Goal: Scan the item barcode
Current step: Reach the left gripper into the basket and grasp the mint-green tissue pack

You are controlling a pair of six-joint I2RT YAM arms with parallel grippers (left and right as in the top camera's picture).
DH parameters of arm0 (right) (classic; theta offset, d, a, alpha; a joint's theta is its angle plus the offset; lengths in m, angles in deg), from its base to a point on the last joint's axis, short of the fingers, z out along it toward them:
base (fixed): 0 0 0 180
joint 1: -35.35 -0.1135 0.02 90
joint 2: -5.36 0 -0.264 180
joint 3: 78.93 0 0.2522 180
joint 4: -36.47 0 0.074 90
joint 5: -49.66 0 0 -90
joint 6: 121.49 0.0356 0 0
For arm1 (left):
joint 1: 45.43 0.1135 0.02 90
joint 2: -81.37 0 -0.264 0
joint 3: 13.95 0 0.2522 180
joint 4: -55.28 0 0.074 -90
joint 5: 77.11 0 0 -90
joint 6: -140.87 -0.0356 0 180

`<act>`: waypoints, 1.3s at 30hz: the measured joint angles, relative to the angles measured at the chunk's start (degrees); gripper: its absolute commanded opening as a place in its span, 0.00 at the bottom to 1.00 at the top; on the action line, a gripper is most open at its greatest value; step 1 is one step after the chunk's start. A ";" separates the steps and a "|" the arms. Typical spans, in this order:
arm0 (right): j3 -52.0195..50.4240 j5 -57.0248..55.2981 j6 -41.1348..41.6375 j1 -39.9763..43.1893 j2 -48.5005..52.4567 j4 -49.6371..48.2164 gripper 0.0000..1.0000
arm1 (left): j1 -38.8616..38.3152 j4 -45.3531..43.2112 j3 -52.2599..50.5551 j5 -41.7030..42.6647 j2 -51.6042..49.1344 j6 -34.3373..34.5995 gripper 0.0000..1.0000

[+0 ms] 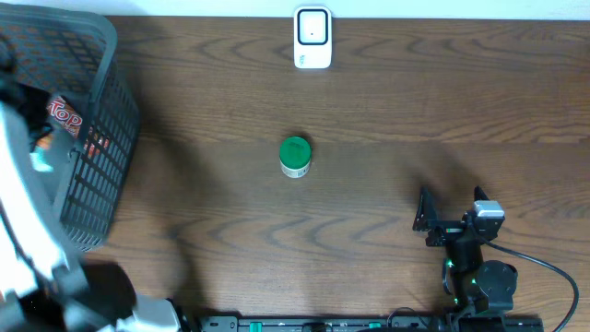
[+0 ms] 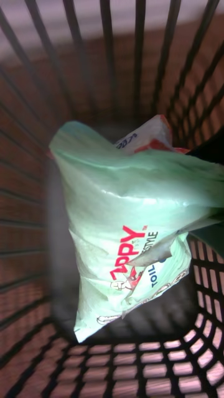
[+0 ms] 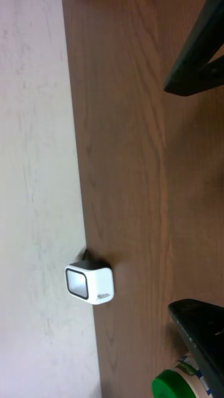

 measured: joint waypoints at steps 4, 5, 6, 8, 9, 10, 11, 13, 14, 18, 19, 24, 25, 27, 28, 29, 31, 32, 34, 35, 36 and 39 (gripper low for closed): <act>0.00 0.00 0.00 0.00 0.00 0.00 0.99 | -0.02 1.27 0.90 -2.36 6.14 -0.63 0.07; 0.00 0.00 0.00 0.00 0.00 0.00 0.99 | -0.02 1.92 0.87 -2.75 6.36 -0.74 0.07; 0.00 0.00 0.00 0.00 0.00 0.00 0.99 | 0.00 2.54 0.74 -3.10 6.01 -0.94 0.07; 0.00 0.00 0.00 0.00 0.00 0.00 0.99 | 0.00 2.67 -0.98 -3.61 4.42 -1.11 0.07; 0.00 -0.02 0.00 0.00 0.00 -0.02 0.99 | 0.00 2.64 -2.45 -3.74 3.37 -1.22 0.07; 0.00 0.00 0.00 0.00 0.00 0.00 0.99 | 0.00 2.62 -3.91 -3.78 2.21 -1.27 0.07; 0.00 0.00 0.00 0.00 0.00 0.00 0.99 | 0.00 2.36 -5.64 -3.89 0.74 -1.27 0.07; 0.00 0.00 0.00 0.00 0.00 0.00 0.99 | 0.00 1.33 -8.92 -3.89 -2.36 -1.27 0.07; 0.00 -0.02 0.00 0.00 0.00 -0.02 0.99 | 0.00 0.61 -10.47 -3.89 -3.93 -1.29 0.07; 0.00 0.00 0.00 0.00 0.00 0.00 0.99 | 0.00 -1.62 -15.72 -3.28 -11.21 -1.49 0.08; 0.00 0.00 0.00 0.00 0.00 0.00 0.99 | 0.00 -2.03 -16.55 -2.84 -12.92 -1.68 0.07; 0.00 0.00 0.00 0.00 0.00 0.00 0.99 | 0.00 -2.78 -17.73 -1.64 -20.63 -3.80 0.67; 0.00 0.00 0.00 0.00 0.00 0.00 0.99 | 0.00 -2.89 -17.73 -1.68 -21.35 -4.28 0.99; 0.00 0.00 0.00 0.00 0.00 0.00 0.99 | 0.02 -3.65 -17.73 -1.68 -21.92 -4.52 0.98; 0.00 0.00 0.00 0.00 0.00 0.00 0.99 | 0.02 -4.20 -17.73 -1.51 -21.92 -4.61 0.98; 0.00 0.00 0.00 0.00 0.00 0.00 0.99 | 0.02 -4.81 -17.70 -1.36 -21.90 -4.68 0.98; 0.00 0.00 0.00 0.00 0.00 0.00 0.99 | 0.00 -5.64 -17.70 -0.85 -21.88 -4.70 0.98; 0.00 0.00 0.00 0.00 0.00 0.00 0.99 | 0.00 -6.01 -17.73 -0.70 -21.88 -4.72 0.98; 0.00 0.00 0.00 0.00 0.00 0.00 0.99 | 0.00 -6.97 -17.70 -0.39 -21.79 -4.70 0.98; 0.00 0.00 0.00 0.00 0.00 0.00 0.99 | 0.00 -7.34 -17.70 -0.35 -21.77 -4.70 0.98; 0.00 0.00 0.00 0.00 0.00 0.00 0.99 | 0.00 -7.54 -17.73 -0.17 -21.77 -4.70 0.98; 0.00 0.00 0.00 0.00 0.00 0.00 0.99 | 0.02 -8.22 -17.70 0.22 -21.75 -4.42 0.98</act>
